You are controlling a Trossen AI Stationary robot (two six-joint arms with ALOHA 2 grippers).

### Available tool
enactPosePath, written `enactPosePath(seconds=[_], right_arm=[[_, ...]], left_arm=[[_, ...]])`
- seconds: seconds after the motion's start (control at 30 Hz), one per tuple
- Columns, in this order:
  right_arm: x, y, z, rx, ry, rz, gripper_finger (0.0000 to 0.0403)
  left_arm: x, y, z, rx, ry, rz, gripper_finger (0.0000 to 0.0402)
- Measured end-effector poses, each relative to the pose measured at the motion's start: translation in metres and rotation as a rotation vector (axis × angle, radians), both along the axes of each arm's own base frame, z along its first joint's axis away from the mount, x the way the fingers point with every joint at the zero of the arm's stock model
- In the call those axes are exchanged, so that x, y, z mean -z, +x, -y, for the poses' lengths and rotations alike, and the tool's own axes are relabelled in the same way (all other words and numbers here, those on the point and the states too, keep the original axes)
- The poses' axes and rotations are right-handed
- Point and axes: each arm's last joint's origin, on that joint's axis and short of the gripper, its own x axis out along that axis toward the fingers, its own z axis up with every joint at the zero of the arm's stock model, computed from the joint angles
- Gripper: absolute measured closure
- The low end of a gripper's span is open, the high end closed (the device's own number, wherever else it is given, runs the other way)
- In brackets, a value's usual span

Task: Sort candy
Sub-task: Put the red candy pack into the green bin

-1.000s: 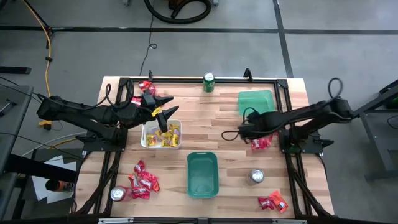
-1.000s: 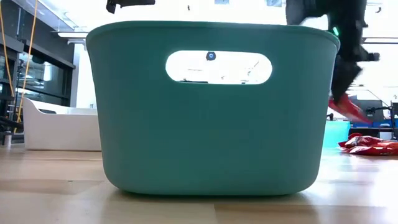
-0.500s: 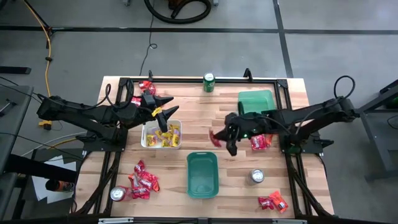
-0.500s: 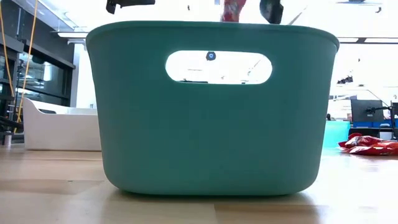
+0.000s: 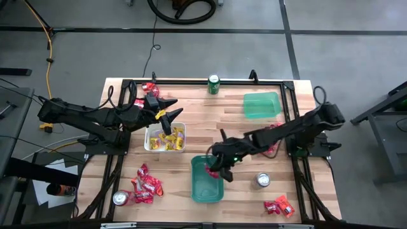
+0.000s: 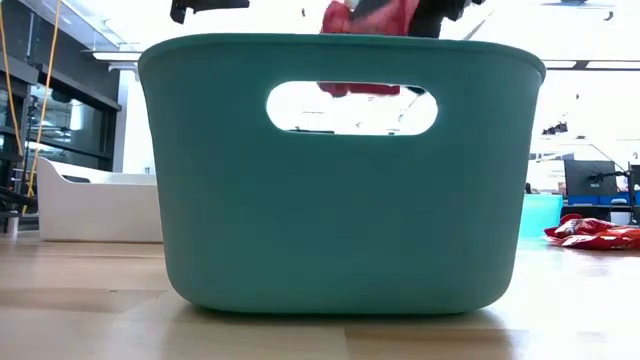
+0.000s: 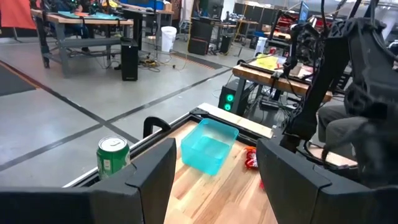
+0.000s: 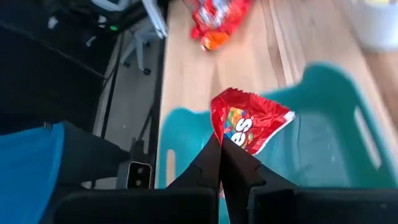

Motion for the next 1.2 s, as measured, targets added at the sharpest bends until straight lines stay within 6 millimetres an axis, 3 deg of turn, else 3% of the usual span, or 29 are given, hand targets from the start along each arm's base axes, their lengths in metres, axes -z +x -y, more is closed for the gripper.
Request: enactPosePath(seconds=[0.2,0.5,0.7,0.93,1.2], right_arm=[[0.013,0.011,-0.007,0.025,0.031,-0.060,0.0351],[-0.007,0.011,-0.007,-0.062,-0.113,-0.060,0.0207],[-0.036,0.003,0.007,-0.131,-0.258,-0.225,0.0166],[-0.064,-0.029,0.031,-0.079,-0.492,-0.297,0.0164],[-0.051,-0.101,0.060,0.233,-0.399,-0.334,0.0164]], left_arm=[[0.000,0.000,0.000,0.000,0.000,-0.001,0.0192],[0.000,0.000,0.000,0.000,0.001,-0.002,0.0192],[0.000,0.000,0.000,0.000,0.002,-0.003,0.0192],[0.000,0.000,0.000,0.000,0.001,-0.002,0.0192],[0.000,0.000,0.000,0.000,0.002,-0.002,0.0192]])
